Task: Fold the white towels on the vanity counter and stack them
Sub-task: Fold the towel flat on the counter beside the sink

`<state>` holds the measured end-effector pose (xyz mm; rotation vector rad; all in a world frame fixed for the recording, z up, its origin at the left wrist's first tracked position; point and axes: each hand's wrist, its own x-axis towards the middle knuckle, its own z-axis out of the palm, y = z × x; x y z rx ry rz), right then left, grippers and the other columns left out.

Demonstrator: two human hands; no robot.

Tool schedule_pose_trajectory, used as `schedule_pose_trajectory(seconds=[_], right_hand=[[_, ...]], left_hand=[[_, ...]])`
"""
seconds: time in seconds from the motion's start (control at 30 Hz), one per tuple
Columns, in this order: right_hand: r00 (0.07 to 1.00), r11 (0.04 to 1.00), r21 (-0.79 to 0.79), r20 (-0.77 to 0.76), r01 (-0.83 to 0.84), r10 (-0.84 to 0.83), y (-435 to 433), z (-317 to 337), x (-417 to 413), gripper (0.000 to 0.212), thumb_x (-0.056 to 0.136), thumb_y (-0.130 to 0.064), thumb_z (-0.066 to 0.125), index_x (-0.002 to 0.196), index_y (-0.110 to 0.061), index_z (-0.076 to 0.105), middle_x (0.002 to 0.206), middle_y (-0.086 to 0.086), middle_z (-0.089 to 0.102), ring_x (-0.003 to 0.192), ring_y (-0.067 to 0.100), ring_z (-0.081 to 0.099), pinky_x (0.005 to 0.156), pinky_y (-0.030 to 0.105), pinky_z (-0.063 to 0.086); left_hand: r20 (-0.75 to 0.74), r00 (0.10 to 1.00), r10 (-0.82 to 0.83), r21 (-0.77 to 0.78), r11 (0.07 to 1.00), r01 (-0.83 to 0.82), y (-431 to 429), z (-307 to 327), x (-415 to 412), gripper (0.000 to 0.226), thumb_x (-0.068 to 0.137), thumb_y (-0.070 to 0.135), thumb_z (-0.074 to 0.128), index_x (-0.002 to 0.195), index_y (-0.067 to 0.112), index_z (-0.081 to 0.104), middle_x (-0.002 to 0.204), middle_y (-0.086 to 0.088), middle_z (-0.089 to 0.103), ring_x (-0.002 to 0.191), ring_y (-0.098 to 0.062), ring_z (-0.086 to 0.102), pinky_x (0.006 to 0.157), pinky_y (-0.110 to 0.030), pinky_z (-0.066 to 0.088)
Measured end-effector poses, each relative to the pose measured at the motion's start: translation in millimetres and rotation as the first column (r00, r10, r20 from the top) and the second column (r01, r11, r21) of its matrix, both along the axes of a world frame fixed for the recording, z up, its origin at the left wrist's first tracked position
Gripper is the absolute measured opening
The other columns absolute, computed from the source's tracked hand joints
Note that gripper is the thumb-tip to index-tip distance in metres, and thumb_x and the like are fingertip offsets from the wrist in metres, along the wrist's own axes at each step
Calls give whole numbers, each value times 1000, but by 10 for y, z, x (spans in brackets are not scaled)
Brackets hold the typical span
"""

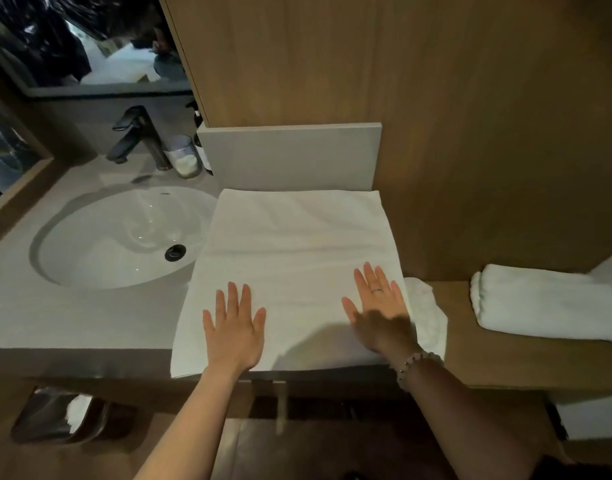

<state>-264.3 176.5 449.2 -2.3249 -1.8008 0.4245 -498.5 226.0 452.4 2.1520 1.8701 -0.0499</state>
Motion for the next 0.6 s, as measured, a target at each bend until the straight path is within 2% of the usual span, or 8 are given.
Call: schedule_pose_trajectory(seconds=[0.13,0.2,0.3,0.33,0.4,0.47,0.53,0.6], right_hand=[[991,987,-110,82,116,-108,59,20,122,66,96,-54,13,150,-21,-8,156,0,-19,144,19,-17,115,40,-11],[988,990,-81,114,118,-108,164,93,76,66,97,-52,12,150,-17,-10,156,4,-19,144,22,-17,114,43,-12],[992,999,22,122,-45,42,457,222,-113,61,98,-47,4,148,-18,-13,153,-1,-25,143,19,-20,112,42,-15],[987,993,43,125,-112,106,559,230,-199,60,95,-46,-5,148,-19,-14,151,-4,-27,143,17,-20,112,41,-15],[964,970,52,135,-239,230,703,179,-340,71,84,-47,-19,149,-20,-12,149,-6,-26,144,15,-16,111,39,-16],[938,945,38,141,-325,317,761,43,-350,68,89,-48,-13,150,-20,-2,153,-5,-17,146,16,-7,110,38,-13],[943,942,82,106,-324,315,725,-21,-246,73,90,-53,-7,150,-18,14,154,-4,-3,146,19,8,113,37,-4],[960,958,68,49,-279,277,680,-35,-92,86,81,-67,-6,151,-19,9,157,-3,-4,147,18,0,114,34,-6]], left_hand=[[12,999,45,-42,998,-44,3,67,54,60,99,45,8,150,19,-9,156,-3,-19,143,-23,-19,115,-45,-9],[32,996,82,6,997,-83,89,137,131,59,100,42,11,150,14,-3,158,-5,-13,145,-23,-14,116,-44,-6],[19,999,-31,134,991,28,353,180,301,60,99,43,8,150,13,-2,158,-3,-11,145,-21,-12,116,-37,-6],[10,995,-96,148,984,94,446,180,369,66,94,49,0,150,13,-3,157,-2,-12,145,-20,-13,116,-34,-8],[-12,975,-223,136,965,222,576,128,479,92,74,64,-24,149,14,-6,154,1,-18,144,-18,-15,112,-30,-12],[-32,958,-284,81,955,286,623,40,497,111,55,70,-42,148,16,-11,148,6,-24,142,-14,-20,109,-28,-15],[-8,962,-273,52,961,273,626,-10,443,113,51,73,-42,146,20,-13,146,9,-27,140,-11,-23,111,-30,-15],[0,972,-236,33,971,236,609,-18,384,111,50,78,-37,146,25,-14,146,9,-28,135,-7,-28,113,-33,-13]])
